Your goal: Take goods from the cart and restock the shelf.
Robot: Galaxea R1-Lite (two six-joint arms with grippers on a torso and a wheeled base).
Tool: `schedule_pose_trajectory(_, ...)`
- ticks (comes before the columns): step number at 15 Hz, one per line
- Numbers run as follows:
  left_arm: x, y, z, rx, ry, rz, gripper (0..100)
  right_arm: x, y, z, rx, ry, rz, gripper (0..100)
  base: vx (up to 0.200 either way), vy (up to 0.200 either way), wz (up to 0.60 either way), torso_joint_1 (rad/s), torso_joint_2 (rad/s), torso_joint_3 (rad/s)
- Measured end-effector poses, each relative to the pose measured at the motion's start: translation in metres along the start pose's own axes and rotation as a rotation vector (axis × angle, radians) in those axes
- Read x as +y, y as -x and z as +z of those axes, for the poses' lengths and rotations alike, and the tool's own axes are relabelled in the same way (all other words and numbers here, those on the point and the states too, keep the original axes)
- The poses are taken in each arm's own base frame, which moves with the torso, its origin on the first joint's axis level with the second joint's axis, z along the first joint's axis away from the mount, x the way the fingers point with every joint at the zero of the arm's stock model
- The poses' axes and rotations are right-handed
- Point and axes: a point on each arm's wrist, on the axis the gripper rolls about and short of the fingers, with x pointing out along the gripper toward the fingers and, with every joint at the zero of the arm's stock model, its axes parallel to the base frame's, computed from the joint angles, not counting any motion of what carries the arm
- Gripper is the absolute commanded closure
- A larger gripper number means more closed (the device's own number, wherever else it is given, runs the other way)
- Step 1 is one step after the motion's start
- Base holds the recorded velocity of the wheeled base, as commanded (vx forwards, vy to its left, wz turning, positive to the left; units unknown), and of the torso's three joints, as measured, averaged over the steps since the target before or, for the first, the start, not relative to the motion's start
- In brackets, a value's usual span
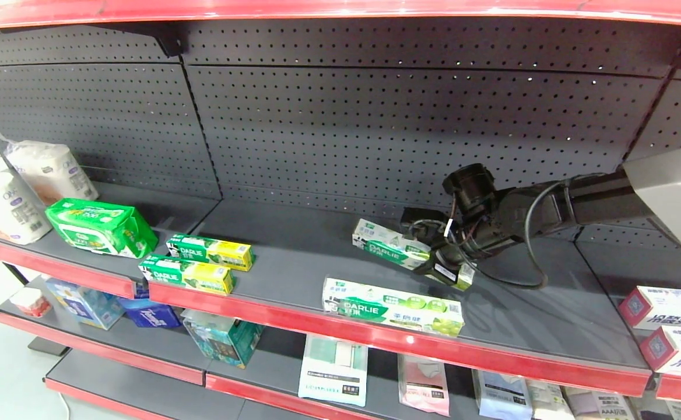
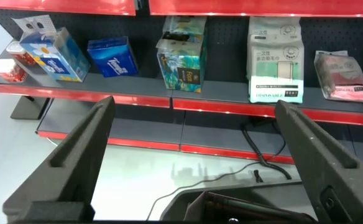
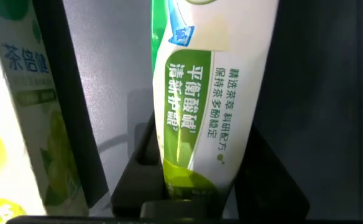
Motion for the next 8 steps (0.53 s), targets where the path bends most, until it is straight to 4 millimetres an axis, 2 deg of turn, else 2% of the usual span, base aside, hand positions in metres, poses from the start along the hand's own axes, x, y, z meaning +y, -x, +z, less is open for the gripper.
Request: schedule_pose_trajectory(8,-0.0001,-0.0002,0.0004,0.002,-0.001,-0.001,0,0.0011,-0.0073,-0.0076,0.022,-0.01,0.016,100,0.0,0.0,0.0,0.0,0.0,0.0)
